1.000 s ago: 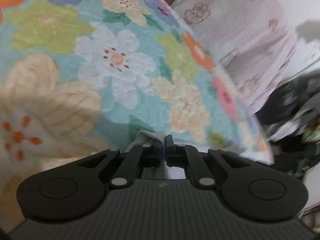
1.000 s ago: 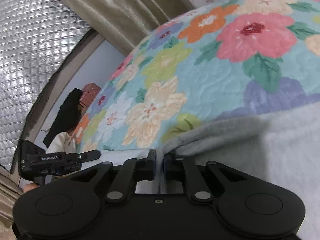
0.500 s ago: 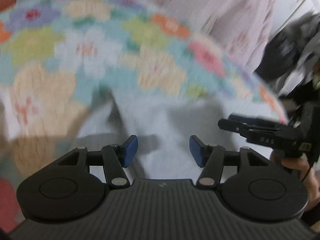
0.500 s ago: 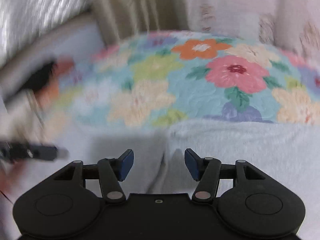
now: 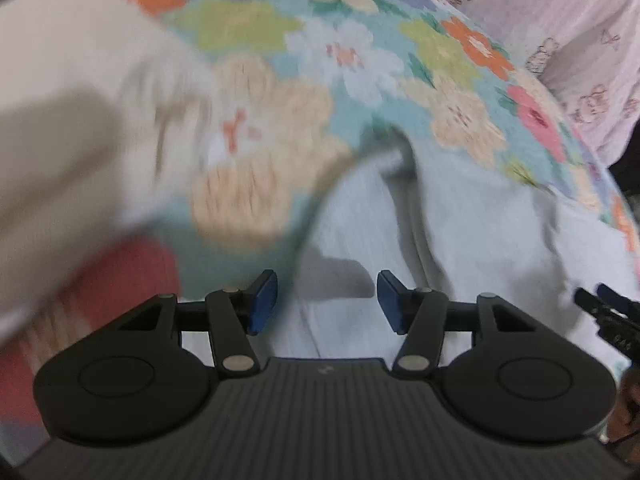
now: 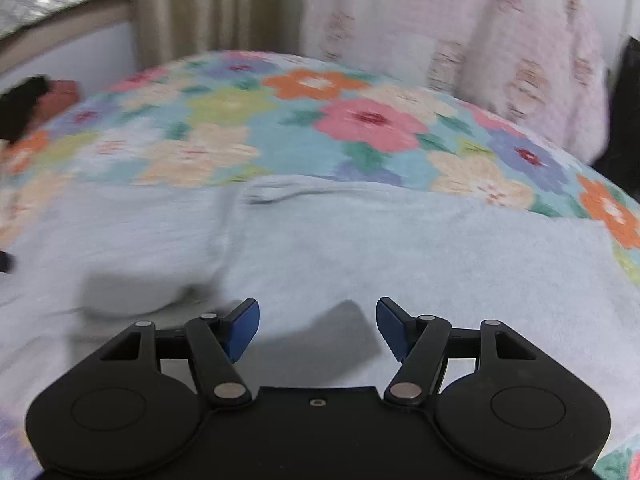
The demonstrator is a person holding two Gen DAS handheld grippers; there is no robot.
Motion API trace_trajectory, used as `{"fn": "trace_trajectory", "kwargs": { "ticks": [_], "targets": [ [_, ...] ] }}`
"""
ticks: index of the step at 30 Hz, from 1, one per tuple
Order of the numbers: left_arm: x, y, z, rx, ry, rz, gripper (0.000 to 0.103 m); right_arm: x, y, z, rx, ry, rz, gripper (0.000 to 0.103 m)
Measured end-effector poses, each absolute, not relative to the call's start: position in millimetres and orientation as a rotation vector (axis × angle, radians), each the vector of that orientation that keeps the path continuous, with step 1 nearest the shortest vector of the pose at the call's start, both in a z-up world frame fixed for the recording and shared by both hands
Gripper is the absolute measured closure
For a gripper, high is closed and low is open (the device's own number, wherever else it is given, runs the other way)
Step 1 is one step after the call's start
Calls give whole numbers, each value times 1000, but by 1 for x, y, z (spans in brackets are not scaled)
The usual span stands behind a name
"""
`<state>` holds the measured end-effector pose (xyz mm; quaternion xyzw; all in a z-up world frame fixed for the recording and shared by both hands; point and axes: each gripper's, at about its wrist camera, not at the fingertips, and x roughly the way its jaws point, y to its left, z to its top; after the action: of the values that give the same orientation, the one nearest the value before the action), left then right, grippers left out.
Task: Fold clothes
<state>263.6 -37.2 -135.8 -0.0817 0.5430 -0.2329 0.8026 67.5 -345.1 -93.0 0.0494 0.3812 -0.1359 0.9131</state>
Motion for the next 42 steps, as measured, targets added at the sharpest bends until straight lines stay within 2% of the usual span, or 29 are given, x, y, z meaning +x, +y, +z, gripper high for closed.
{"fn": "trace_trajectory", "kwargs": {
  "ticks": [3,5,7,8,9,10,11,12,13,16,20,23,25,27,28,29,34,37,40,42],
  "targets": [
    [250,-26,-137,-218,1156,-487,41,54,-314,-85,56,728,-148,33],
    [245,-17,-139,-257,1149,-472,32,46,-287,-83,-23,695,-48,33],
    [246,-6,-146,-330,1157,-503,28,39,-256,-84,-144,668,54,28],
    [250,-4,-152,-369,1168,-528,29,36,-241,-87,-210,659,95,19],
    [253,-1,-157,-406,1173,-555,30,34,-227,-91,-272,651,121,17],
    [256,2,-162,-442,1175,-583,44,32,-213,-96,-333,643,144,17],
    [259,2,-165,-472,1180,-600,76,34,-201,-102,-385,647,161,17],
    [262,2,-168,-504,1193,-623,90,37,-190,-108,-435,654,177,17],
    [264,3,-170,-550,1199,-662,93,41,-181,-115,-477,666,186,17],
    [264,-1,-164,-600,1170,-748,93,49,-161,-130,-561,689,205,17],
    [263,-9,-150,-606,1116,-845,94,74,-151,-138,-641,650,165,8],
    [263,-13,-145,-625,1096,-909,94,98,-151,-142,-635,636,112,9],
    [264,-15,-143,-641,1094,-940,94,109,-153,-146,-601,630,131,17],
    [265,-20,-142,-647,1087,-963,94,118,-158,-144,-536,641,162,56],
    [266,-23,-141,-647,1083,-977,94,122,-162,-140,-493,655,161,65],
    [268,-27,-137,-648,1084,-988,94,124,-166,-136,-472,658,142,84],
    [259,-95,-67,-469,1023,-1102,94,112,-212,-87,-218,610,77,88],
    [244,-165,-27,-340,997,-1212,94,84,-254,-56,-113,564,19,88],
    [224,-242,-7,-229,981,-1306,94,54,-309,-41,7,536,-76,88],
    [210,-288,-10,-203,993,-1342,90,35,-351,-41,154,524,-152,88]
  ]
}}
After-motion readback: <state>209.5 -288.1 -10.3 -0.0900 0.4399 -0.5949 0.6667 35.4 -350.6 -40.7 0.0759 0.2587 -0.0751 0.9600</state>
